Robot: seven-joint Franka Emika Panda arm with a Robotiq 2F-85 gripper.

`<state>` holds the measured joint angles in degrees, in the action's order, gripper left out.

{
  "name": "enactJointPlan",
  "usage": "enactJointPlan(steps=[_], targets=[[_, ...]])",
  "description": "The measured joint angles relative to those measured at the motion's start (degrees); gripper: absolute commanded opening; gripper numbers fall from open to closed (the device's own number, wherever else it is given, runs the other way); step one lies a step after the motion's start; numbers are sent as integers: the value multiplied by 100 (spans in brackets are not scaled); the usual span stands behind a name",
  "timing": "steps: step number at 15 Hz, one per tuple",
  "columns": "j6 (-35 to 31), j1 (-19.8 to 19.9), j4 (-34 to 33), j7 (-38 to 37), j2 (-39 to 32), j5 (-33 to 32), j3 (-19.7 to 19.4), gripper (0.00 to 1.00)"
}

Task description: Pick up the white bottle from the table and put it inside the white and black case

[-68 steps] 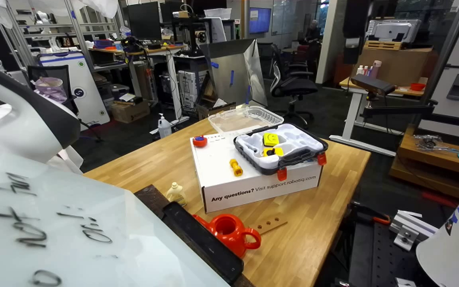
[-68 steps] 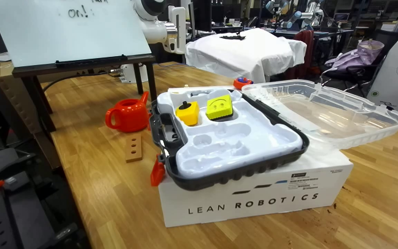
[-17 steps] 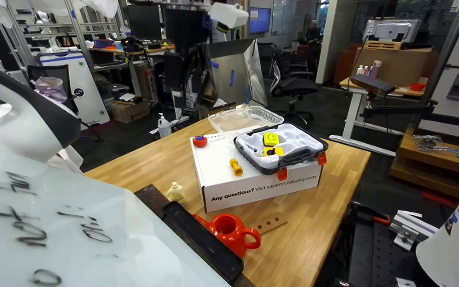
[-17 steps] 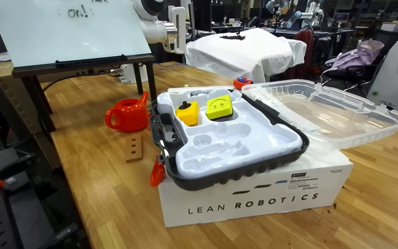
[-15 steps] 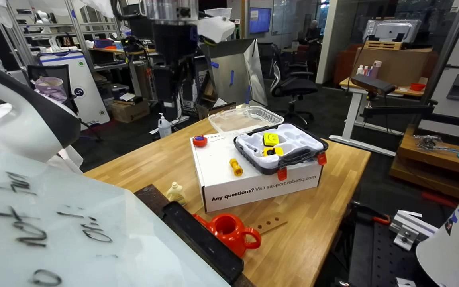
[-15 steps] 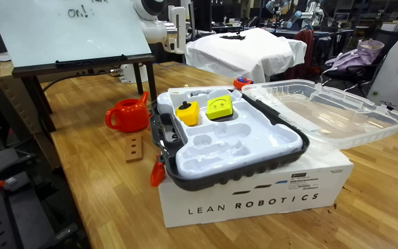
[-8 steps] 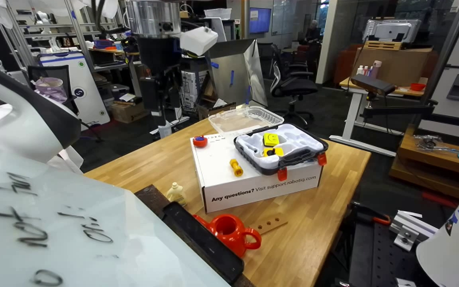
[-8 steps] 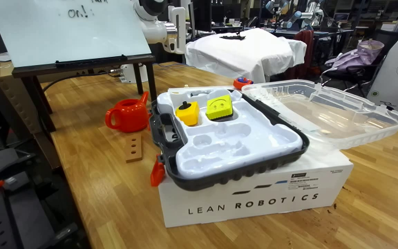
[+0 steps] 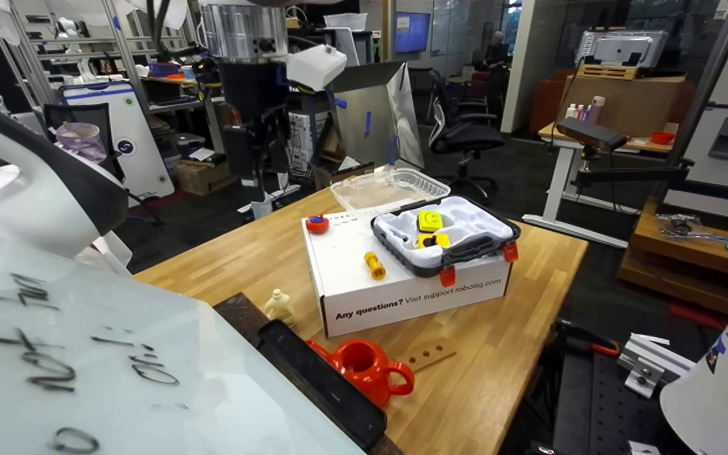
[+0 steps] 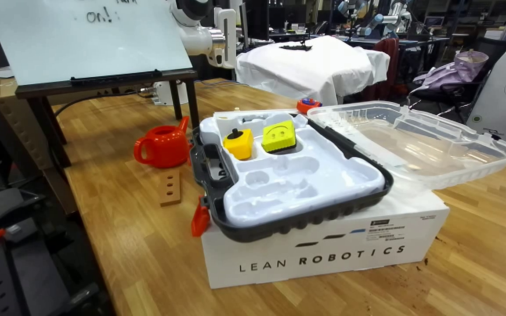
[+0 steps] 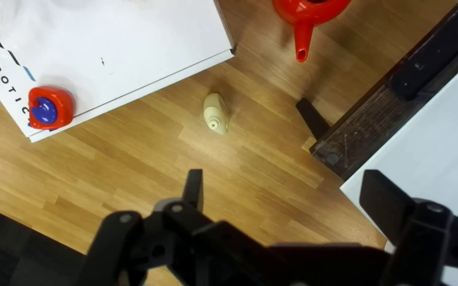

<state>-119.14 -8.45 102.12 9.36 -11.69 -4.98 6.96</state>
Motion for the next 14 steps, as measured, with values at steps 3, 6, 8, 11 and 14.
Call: enactJointPlan(steps=[3, 6, 8, 11, 14], targets=[[-13, 46, -1, 62, -107, 41, -27, 100], [-86, 123, -46, 403, -381, 46, -39, 100], [-135, 140, -130, 651, -653, 53, -39, 100], [-184, 140, -369, 961, -1138, 58, -24, 100], [-183, 143, -640, 1135, -1526, 52, -24, 100]])
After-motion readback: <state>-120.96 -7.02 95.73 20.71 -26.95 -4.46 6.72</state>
